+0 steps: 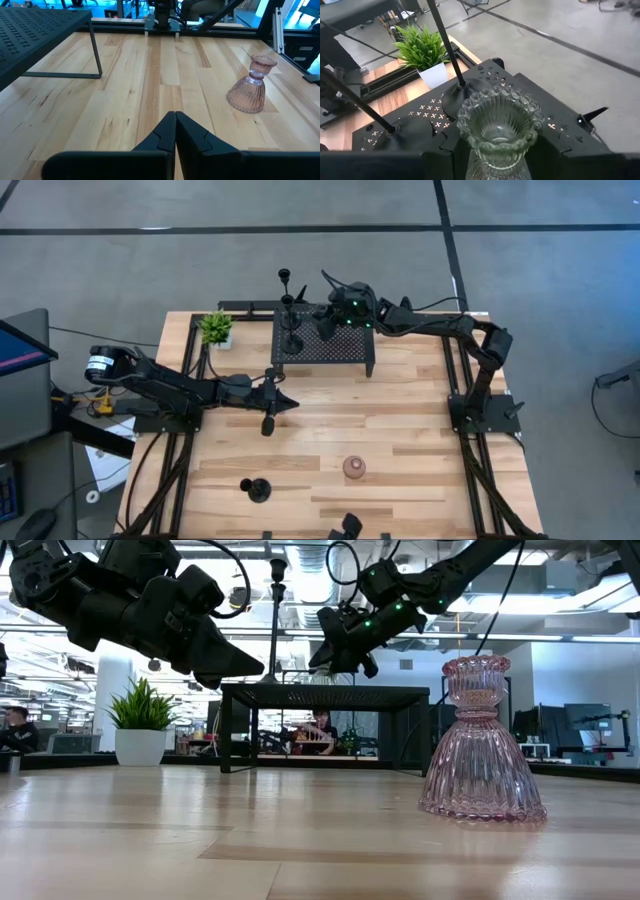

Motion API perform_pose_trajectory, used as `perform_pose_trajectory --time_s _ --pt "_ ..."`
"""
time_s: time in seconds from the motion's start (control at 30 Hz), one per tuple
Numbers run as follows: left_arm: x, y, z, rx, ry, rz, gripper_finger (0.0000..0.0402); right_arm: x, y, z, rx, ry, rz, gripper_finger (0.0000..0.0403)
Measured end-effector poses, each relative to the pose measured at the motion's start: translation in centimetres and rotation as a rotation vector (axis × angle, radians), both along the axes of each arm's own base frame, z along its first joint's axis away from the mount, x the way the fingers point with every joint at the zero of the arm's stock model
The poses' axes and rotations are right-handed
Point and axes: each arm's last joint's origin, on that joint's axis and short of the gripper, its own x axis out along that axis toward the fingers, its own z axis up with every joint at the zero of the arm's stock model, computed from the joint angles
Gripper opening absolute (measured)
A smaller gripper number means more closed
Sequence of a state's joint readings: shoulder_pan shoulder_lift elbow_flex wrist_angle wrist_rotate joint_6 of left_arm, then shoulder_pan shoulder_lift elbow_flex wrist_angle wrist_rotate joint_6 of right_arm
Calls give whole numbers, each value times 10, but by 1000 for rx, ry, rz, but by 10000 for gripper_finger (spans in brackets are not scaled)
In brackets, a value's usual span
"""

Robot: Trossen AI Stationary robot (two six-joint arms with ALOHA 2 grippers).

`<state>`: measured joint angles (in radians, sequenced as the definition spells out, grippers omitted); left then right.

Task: Pick & Place candle stick holders
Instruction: Put the green glass candle holder on the shelf, then put the pink glass candle holder on the shelf

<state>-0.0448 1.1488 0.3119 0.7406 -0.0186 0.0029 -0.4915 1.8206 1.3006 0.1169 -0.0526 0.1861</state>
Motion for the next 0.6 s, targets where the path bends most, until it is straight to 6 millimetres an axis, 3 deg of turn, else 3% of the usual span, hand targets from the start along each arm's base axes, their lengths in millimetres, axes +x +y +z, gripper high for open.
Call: perform_pose_trajectory --time_s 0.47,0.6 --pt "0 0 0 0 0 0 8 2 3 8 -57 -37 25 257" --pt "0 0 0 0 1 0 8 -7 6 23 -120 -14 47 269"
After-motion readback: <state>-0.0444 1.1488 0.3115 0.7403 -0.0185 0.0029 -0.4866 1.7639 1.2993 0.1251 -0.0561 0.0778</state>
